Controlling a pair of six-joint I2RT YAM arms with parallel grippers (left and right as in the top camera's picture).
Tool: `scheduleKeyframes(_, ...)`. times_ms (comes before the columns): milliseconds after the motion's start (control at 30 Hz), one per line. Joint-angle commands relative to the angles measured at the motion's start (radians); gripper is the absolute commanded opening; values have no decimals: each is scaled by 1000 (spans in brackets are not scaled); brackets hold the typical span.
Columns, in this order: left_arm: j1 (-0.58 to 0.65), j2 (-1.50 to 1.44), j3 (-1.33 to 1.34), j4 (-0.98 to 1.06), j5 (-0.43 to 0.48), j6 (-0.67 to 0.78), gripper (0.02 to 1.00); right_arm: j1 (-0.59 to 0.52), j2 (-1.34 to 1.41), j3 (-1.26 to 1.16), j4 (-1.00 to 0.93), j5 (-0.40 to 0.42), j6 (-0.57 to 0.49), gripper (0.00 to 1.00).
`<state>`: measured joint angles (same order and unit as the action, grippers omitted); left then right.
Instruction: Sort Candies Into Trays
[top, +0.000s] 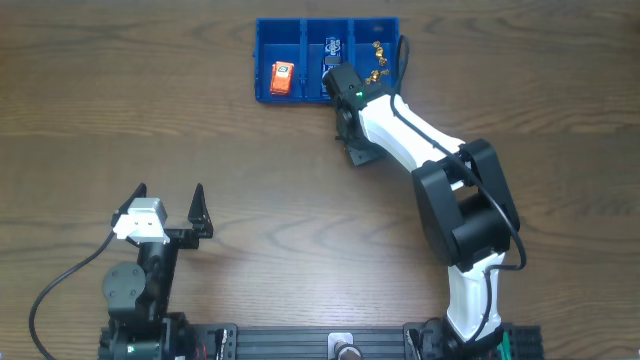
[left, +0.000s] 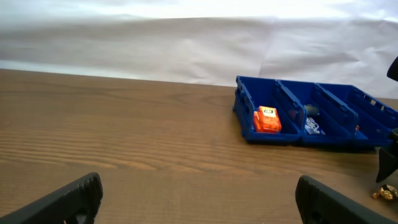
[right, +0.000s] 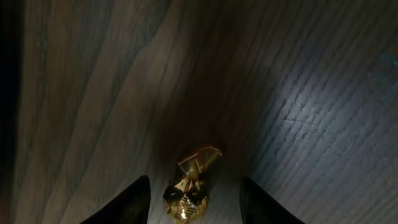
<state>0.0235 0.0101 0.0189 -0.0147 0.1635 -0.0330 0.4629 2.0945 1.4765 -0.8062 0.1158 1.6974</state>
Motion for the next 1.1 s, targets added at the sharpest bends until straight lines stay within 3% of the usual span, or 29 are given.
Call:
scheduleKeyframes(33,2,-6,-14,-45,36,-12,996,7,27,-5,2,13,1,467)
scheduleKeyframes(267,2,-6,-14,-45,36,-12,998,8,33,-5,16,13,0,457)
scheduleKeyframes(533,2,-6,-14,-45,36,-12,998,8,45,-5,20,2,0,351)
scheduleKeyframes(567,2,-6,-14,-45,36,-12,998,8,45,-5,20,2,0,334)
scheduleKeyframes(600,2,-6,-14,-45,36,-12,998,8,45,-5,20,2,0,279)
scheduleKeyframes(633,2,-6,-14,-45,36,-11,998,8,45,-5,20,2,0,156)
scheduleKeyframes(667,2,-6,-14,-45,36,-12,996,8,45,-5,20,1,0,134)
scheduleKeyframes(967,2,-6,-14,-45,36,-12,998,8,25,-2,4,-1,-4,130)
scheduleKeyframes(1100,2,-6,-14,-45,36,-12,998,8,-57,-2,-15,64,-139,36)
